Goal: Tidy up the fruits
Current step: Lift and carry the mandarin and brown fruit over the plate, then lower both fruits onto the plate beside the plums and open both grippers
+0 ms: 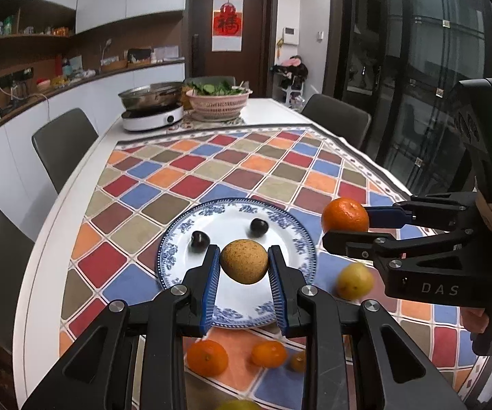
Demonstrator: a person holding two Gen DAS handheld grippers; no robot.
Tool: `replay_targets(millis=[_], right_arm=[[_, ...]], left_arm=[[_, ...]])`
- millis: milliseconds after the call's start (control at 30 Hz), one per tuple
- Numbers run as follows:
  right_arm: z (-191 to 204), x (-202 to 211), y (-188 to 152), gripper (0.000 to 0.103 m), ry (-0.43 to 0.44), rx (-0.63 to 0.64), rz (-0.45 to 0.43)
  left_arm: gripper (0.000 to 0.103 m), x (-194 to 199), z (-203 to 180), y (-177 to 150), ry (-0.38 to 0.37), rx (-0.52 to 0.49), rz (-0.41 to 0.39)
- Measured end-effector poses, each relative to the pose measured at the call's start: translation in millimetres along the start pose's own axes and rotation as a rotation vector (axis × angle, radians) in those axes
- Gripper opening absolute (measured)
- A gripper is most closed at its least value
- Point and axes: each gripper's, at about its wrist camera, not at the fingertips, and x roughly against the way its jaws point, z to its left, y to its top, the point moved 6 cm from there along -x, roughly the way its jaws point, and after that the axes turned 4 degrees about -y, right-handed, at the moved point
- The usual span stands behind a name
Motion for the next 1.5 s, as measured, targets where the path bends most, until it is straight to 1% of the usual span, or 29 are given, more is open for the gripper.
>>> replay_targets(millis=[333, 500, 567, 800, 1000, 1100, 1367, 1500], right_arm=[[-6.2, -55.9, 16.9, 0.041, 0.017, -0.018, 0.107], [-10.1, -80.8, 19.3, 0.041, 0.011, -0.026, 0.163], [-10.8, -91.6, 18.7, 0.041, 0.014, -0.026, 0.193], [-15.6, -122.0, 12.7, 0.041, 0.023, -0.052, 0.276], [-23.1, -139.9, 8.9, 0.041, 0.006, -0.067, 0.317], [-25.3, -145.6, 7.1, 0.041, -0.004, -0.062, 0.33], [-30.1, -156.1, 2.3, 0.041, -0.011, -0.066, 0.353], [-30.3, -156.6, 2.7, 0.041, -0.011, -0.059, 0.349]], left_arm=[[0.029, -51.2, 34.9, -4.0, -0.036, 0.105, 0.13], [0.029, -76.7, 45.5, -7.3, -0.032, 0.122, 0.197], [0.029, -85.7, 49.2, -7.8, -0.037, 0.128, 0.217], [0.029, -112.2, 57.4, -12.8, -0.015, 0.131, 0.279], [0.028, -132.3, 65.1, -18.5, 0.007, 0.126, 0.335], [0.029, -138.8, 66.5, -21.4, 0.02, 0.112, 0.351], [0.029, -151.7, 69.4, -26.7, 0.031, 0.11, 0.385], [0.029, -152.6, 68.9, -27.1, 0.037, 0.102, 0.384]])
